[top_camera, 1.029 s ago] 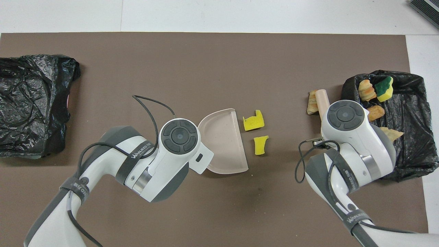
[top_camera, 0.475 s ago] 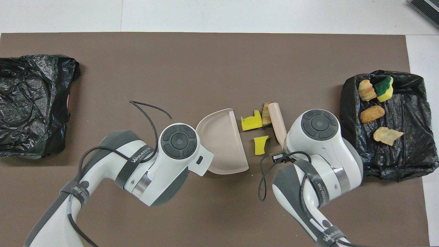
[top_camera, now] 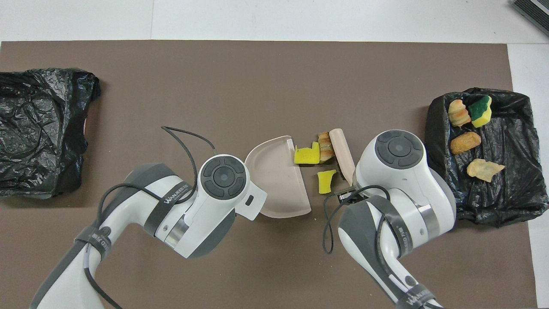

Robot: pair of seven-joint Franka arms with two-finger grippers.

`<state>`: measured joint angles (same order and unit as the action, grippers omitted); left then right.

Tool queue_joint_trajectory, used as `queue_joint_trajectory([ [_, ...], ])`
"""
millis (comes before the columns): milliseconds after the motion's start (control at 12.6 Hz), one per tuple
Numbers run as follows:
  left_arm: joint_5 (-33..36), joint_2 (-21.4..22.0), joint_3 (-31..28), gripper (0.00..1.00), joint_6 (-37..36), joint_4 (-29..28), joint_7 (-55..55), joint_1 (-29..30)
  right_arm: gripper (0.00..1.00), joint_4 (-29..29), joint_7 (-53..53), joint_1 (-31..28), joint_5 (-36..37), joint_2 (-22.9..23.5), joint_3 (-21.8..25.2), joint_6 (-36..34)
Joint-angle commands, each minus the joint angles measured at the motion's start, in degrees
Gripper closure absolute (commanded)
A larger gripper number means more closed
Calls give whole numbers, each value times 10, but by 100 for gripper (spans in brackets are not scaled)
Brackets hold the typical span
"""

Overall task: Sweep and dump trash in bin
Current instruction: 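Sweep the sponge and bread pieces into the dustpan with the right gripper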

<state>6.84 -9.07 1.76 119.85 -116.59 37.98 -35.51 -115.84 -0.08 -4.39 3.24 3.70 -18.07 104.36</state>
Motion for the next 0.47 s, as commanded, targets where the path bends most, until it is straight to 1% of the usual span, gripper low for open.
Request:
queue_joint_trajectory([
  [0, 11, 18, -4, 100, 19, -23, -16, -3, 100, -70, -17, -26, -9, -28, -6, 70],
  [79, 11, 18, -4, 100, 18, -23, -16, -3, 100, -86, -5, -19, -16, -27, -6, 84],
  [158, 11, 18, -4, 100, 18, -23, -16, -3, 100, -98, 29, -5, -17, -23, -8, 100],
  [237, 11, 18, -5, 100, 19, -26, -16, -3, 100, -102, 63, 24, -18, -18, -7, 115],
  [396, 11, 19, -4, 100, 19, -28, -16, -2, 100, -105, 110, 57, -25, -5, -8, 125],
])
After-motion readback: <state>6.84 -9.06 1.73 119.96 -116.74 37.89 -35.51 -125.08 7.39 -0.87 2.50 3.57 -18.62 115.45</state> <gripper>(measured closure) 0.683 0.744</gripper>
